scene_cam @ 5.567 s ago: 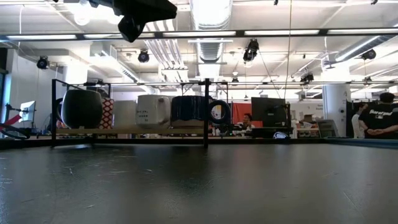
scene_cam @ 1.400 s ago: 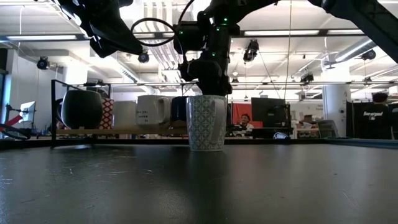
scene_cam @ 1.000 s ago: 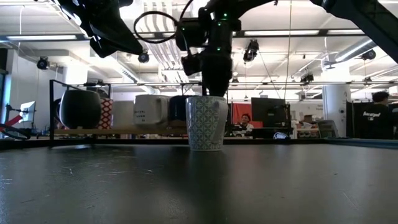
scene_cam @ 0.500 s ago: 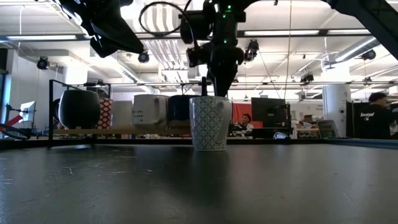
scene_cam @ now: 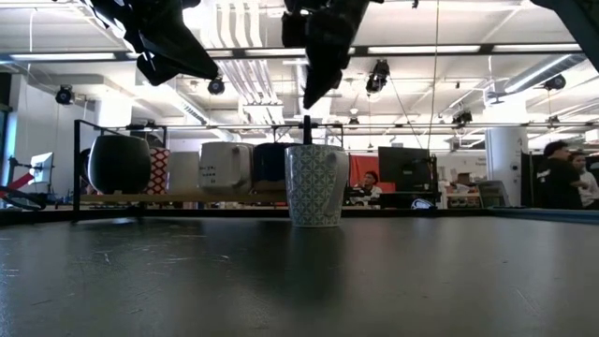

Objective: Place coffee mugs
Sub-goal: Put the gray patterned mug on the shelf

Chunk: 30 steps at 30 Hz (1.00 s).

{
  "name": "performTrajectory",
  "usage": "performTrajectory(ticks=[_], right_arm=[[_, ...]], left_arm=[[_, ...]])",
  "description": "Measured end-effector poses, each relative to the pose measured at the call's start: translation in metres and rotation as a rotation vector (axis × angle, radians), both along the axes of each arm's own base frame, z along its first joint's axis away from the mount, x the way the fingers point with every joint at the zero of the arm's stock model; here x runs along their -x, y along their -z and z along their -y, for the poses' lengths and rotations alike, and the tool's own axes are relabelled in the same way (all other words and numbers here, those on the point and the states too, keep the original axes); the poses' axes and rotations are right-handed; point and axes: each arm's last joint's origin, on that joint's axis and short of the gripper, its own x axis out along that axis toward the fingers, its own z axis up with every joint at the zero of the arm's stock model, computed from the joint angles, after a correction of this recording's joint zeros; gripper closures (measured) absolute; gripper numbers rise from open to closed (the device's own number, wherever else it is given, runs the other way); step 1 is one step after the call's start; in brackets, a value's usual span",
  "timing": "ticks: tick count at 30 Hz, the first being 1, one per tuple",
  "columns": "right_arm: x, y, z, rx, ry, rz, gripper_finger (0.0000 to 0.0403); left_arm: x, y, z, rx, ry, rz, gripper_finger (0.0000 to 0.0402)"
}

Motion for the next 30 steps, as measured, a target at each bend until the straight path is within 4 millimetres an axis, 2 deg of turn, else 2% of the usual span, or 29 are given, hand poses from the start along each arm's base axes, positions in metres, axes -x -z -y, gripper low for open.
performTrajectory(ticks=[11, 15, 23, 30], right_arm=[[-0.004, 0.018, 0.009, 0.040, -0.007, -0.014, 0.0336], [-0.005, 0.018, 0.020, 0.124, 0.052, -0.002, 0.0337], [0.000, 0.018, 0.037, 0.135, 0.113, -0.011, 0.0338], [0.001, 0.018, 0.041, 0.131, 0.125, -0.008, 0.0337]], left_arm=[[0.000, 0.000, 0.000, -0.001, 0.001, -0.001, 0.0366], [0.000, 0.000, 0.000, -0.001, 0.001, 0.000, 0.0366], [0.000, 0.000, 0.000, 0.001, -0.001, -0.001, 0.0366], [0.000, 0.000, 0.000, 0.001, -0.001, -0.001, 0.0366]])
